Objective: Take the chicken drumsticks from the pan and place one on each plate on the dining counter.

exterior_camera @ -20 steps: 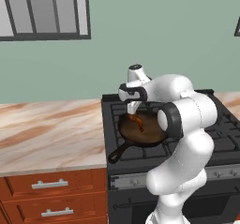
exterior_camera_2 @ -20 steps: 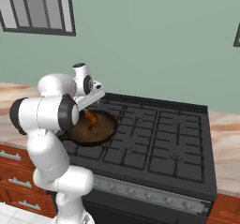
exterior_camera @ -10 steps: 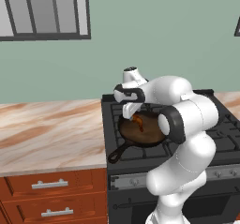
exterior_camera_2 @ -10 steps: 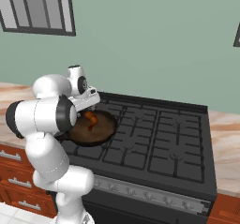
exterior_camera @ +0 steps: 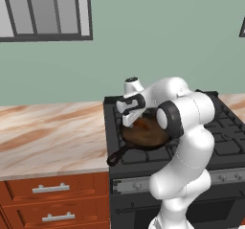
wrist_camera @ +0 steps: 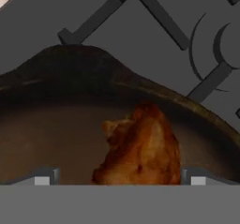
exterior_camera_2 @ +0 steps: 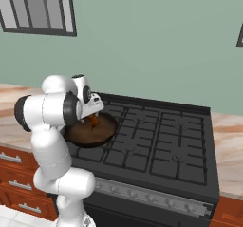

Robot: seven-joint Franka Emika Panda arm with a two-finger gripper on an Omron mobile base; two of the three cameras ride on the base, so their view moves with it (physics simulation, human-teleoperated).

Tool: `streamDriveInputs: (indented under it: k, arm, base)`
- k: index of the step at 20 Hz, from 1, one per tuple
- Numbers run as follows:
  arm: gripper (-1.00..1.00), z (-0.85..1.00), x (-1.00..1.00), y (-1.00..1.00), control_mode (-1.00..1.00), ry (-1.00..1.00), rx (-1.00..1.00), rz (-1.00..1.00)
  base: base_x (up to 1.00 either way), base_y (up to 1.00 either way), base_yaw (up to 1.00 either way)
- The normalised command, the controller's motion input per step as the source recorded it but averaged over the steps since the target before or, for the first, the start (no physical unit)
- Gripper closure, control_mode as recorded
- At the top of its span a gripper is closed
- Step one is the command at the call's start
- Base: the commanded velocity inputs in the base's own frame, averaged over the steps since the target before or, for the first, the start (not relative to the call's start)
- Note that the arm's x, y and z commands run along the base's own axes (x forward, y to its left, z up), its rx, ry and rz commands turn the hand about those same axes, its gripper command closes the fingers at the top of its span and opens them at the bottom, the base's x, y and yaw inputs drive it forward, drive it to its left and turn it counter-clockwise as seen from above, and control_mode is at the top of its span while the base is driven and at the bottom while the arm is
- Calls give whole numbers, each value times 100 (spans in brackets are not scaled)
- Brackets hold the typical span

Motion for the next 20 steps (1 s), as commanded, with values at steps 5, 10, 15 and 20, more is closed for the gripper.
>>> streamDriveInputs:
  k: [5,10,15,20]
  arm:
    - [-100,-58,11,-18,-100,-10,0,-2]
    - [-100,-50,4,-29,-100,-13,0,0]
    - [100,-46,-24,-26,-100,-11,0,0]
    - [100,-41,-60,-57,-100,-3,0,0]
  base:
    - [0,0,0]
    - [0,0,0]
    - [0,0,0]
    - [0,0,0]
